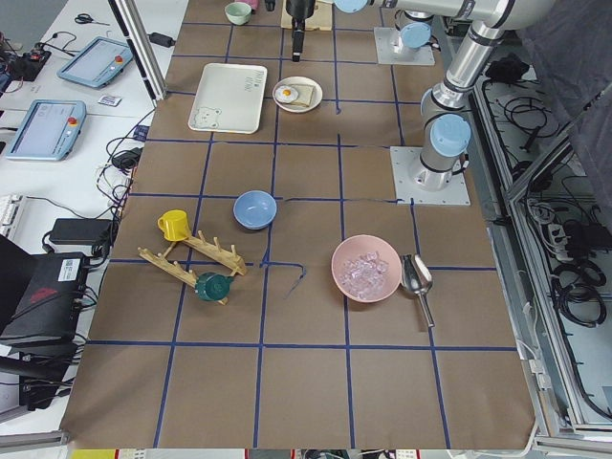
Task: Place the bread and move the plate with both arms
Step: 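Lift the bread slice with the right gripper and carry it over the plate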
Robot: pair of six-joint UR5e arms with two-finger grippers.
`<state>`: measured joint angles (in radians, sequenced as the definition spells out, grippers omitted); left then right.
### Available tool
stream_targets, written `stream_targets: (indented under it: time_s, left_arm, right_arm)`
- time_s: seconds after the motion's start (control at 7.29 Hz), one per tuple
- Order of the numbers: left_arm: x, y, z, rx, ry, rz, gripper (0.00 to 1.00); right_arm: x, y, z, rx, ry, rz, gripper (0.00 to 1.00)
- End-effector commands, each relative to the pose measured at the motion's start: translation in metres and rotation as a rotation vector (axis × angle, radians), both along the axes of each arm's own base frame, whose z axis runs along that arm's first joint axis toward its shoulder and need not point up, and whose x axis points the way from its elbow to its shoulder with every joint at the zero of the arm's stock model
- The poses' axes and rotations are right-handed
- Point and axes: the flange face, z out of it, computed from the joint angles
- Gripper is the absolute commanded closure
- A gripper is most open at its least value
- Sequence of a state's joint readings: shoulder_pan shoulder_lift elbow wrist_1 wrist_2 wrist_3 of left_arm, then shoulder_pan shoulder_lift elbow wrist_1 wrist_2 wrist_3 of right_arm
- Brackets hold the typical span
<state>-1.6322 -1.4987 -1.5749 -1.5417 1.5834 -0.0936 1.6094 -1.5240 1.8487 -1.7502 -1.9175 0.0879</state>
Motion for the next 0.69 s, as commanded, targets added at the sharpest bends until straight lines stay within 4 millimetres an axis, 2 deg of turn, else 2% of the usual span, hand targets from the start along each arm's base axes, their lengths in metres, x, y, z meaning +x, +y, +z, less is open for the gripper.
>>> stream_targets:
  time_s: [0.0, 0.14, 0.27, 0.41, 0.55]
  left_arm:
    - [0.000, 0.000, 0.000, 0.000, -0.001, 0.000, 0.00]
    - [0.000, 0.000, 0.000, 0.000, -0.001, 0.000, 0.00]
    - [0.000, 0.000, 0.000, 0.002, -0.001, 0.000, 0.00]
    - [0.000, 0.000, 0.000, 0.000, -0.001, 0.000, 0.00]
    - [0.000, 0.000, 0.000, 0.002, -0.001, 0.000, 0.00]
  right_arm:
    - [0.110, -0.001, 0.019, -0.050, -0.076, 0.061, 1.00]
    - [0.146, -0.010, 0.019, -0.098, -0.116, 0.037, 1.00]
    - [0.186, -0.018, 0.002, -0.134, -0.122, 0.027, 1.00]
    - [0.229, -0.013, -0.012, -0.176, -0.140, -0.022, 1.00]
    - [0.254, -0.009, -0.023, -0.179, -0.187, -0.073, 1.00]
